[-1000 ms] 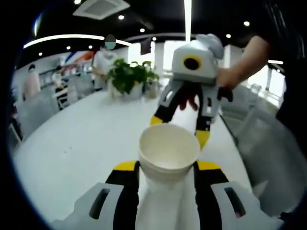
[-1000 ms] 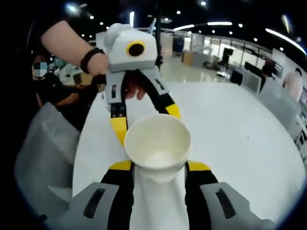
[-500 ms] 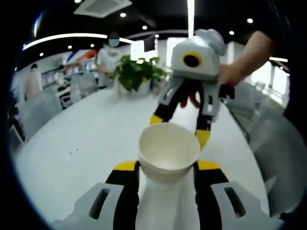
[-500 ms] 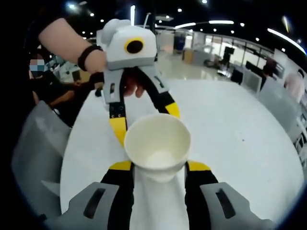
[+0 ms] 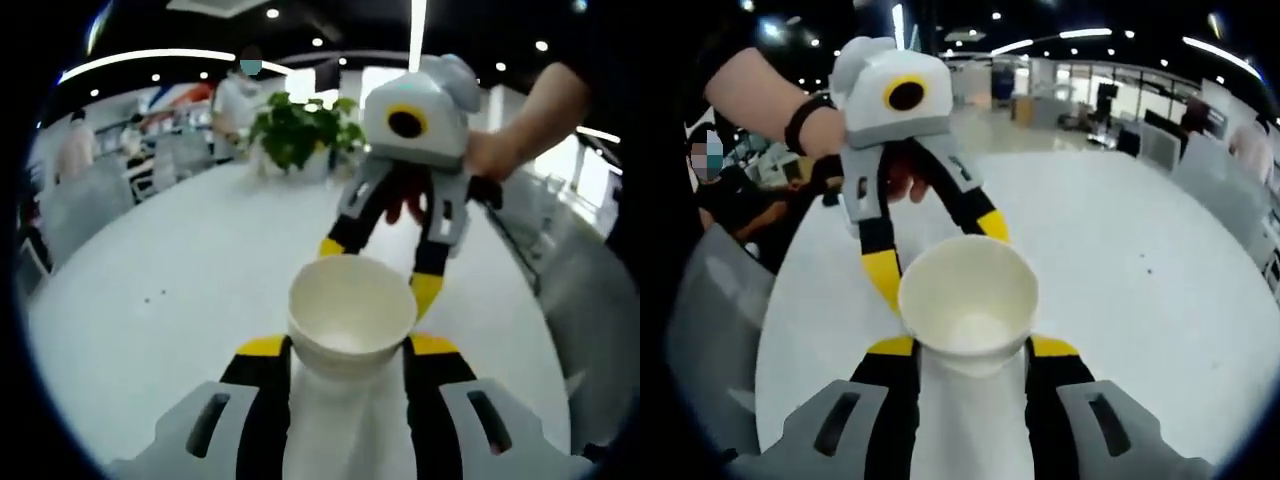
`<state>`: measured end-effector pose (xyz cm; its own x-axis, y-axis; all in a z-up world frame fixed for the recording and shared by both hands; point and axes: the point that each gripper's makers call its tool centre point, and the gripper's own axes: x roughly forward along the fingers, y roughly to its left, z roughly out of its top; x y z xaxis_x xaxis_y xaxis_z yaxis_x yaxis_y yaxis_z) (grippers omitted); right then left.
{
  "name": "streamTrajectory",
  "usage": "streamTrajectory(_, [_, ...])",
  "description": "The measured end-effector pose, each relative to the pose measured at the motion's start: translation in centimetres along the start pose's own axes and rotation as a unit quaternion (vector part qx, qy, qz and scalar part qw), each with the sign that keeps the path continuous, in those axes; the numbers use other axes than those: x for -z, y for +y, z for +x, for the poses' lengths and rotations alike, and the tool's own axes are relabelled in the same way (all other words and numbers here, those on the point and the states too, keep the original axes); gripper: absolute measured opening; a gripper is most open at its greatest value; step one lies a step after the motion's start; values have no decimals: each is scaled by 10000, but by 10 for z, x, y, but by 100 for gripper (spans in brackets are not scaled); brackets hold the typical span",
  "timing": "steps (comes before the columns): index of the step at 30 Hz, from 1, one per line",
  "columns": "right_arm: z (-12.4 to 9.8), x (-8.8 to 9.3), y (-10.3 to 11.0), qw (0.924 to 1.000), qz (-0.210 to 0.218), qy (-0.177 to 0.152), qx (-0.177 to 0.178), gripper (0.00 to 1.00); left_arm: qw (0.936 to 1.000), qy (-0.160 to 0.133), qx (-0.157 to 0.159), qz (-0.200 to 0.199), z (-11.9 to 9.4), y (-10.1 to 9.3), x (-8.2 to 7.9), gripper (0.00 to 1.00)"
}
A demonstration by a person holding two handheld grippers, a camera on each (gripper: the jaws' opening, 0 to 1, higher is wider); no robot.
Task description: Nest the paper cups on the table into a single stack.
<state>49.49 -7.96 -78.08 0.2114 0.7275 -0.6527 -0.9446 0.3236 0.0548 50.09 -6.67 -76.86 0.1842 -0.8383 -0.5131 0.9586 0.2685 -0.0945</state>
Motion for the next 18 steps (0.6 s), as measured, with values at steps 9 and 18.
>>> streamTrajectory(9, [0,0,1,9998,173,-64,-2,38,9996,-21,-12,-266,0,0,3,43])
streamTrajectory(18, [-3,2,1,9997,240,-65,63,39,9992,-12,-291,-282,-3,7,5,49])
